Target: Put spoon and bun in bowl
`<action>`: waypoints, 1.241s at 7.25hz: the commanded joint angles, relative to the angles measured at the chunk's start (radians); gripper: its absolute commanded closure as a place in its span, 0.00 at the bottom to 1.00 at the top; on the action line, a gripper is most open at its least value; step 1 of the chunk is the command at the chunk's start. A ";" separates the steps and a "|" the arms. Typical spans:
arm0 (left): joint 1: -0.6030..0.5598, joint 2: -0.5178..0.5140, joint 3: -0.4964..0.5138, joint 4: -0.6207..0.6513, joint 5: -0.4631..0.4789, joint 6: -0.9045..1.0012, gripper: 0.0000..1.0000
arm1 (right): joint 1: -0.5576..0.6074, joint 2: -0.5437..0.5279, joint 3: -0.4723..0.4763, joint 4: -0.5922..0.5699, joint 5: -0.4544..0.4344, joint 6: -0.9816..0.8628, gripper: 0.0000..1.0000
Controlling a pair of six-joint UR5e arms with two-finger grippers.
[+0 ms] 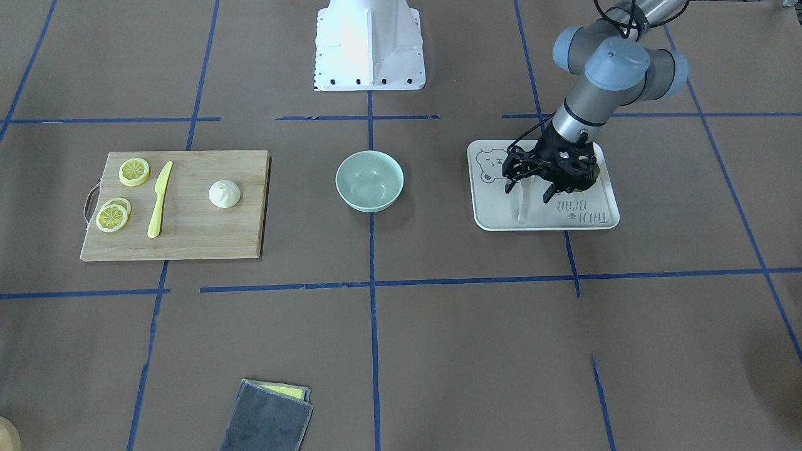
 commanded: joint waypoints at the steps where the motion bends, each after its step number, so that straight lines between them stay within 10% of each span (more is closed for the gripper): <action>1: 0.011 -0.003 0.020 0.014 0.000 0.004 0.18 | -0.007 -0.019 -0.024 0.105 0.000 -0.008 0.00; 7: 0.027 -0.022 0.051 0.046 0.003 0.057 0.45 | -0.009 -0.019 -0.046 0.103 0.004 0.001 0.00; 9: 0.027 -0.023 0.039 0.072 0.002 0.059 1.00 | -0.009 -0.019 -0.050 0.103 0.001 0.003 0.00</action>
